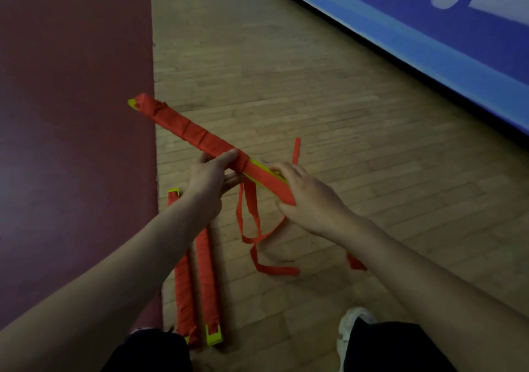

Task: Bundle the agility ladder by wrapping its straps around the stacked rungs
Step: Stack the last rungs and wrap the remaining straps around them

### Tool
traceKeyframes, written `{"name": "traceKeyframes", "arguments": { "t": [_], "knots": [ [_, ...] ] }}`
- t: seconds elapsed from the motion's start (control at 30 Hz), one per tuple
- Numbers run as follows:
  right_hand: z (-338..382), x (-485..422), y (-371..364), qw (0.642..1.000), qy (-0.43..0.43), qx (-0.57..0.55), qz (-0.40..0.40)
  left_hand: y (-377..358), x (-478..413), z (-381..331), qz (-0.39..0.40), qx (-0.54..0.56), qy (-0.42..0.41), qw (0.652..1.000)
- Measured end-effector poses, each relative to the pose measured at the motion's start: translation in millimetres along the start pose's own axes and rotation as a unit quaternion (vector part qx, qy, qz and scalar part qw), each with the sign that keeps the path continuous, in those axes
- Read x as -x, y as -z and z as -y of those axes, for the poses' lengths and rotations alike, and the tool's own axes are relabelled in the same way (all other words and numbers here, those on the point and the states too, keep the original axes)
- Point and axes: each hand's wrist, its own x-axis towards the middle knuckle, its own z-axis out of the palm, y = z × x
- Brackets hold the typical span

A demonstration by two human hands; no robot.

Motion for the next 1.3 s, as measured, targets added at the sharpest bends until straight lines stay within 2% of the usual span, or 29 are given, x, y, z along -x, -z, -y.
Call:
{"name": "traceKeyframes", "arguments": {
  "t": [0.07,0.2,0.4,0.47,0.6,0.73,0.8,0.9,1.07,1.13,1.17,1.23,1.3],
  "knots": [
    [-3.5,-0.5,2.3,0.999,0.012,-0.044,-0.025,0.2,1.1,-0.3,0.011,0.037,0.014,0.999],
    [-14.0,-1.4,11.6,0.992,0.028,-0.121,0.014,2.3,1.4,1.3,0.035,0.038,0.019,0.998],
    [-32.3,1.4,29.0,0.973,0.007,-0.229,0.030,6.4,6.3,3.9,0.184,-0.008,-0.047,0.982],
    [-34.4,3.1,31.0,0.955,0.001,-0.290,0.055,8.3,6.9,6.7,0.179,-0.045,-0.076,0.980],
    [-33.8,6.5,34.4,0.942,0.021,-0.322,0.090,10.5,3.5,11.7,0.139,-0.131,-0.131,0.973],
    [-37.6,11.5,42.0,0.925,0.014,-0.356,0.132,13.2,3.3,5.6,0.201,-0.177,-0.126,0.955],
    [-40.0,12.2,42.5,0.907,0.007,-0.391,0.158,15.7,5.4,2.1,0.234,-0.171,-0.115,0.950],
    [-43.7,14.1,42.1,0.860,-0.008,-0.476,0.184,11.5,11.5,0.1,0.285,-0.133,-0.084,0.946],
    [-43.9,16.5,44.7,0.811,-0.022,-0.551,0.197,1.3,20.8,0.6,0.284,-0.105,-0.032,0.953],
    [-43.0,14.1,45.4,0.818,-0.037,-0.539,0.196,-2.1,22.6,0.9,0.257,-0.114,-0.029,0.959],
    [-41.6,12.7,45.6,0.837,-0.042,-0.512,0.189,-3.6,22.5,1.2,0.238,-0.109,-0.023,0.965],
    [-39.2,10.0,45.3,0.905,-0.043,-0.398,0.145,-5.7,20.9,1.3,0.202,-0.092,-0.008,0.975],
    [-36.8,8.3,42.7,0.971,-0.042,-0.222,0.082,-6.6,20.0,1.4,0.171,-0.080,0.009,0.982]
  ]
}}
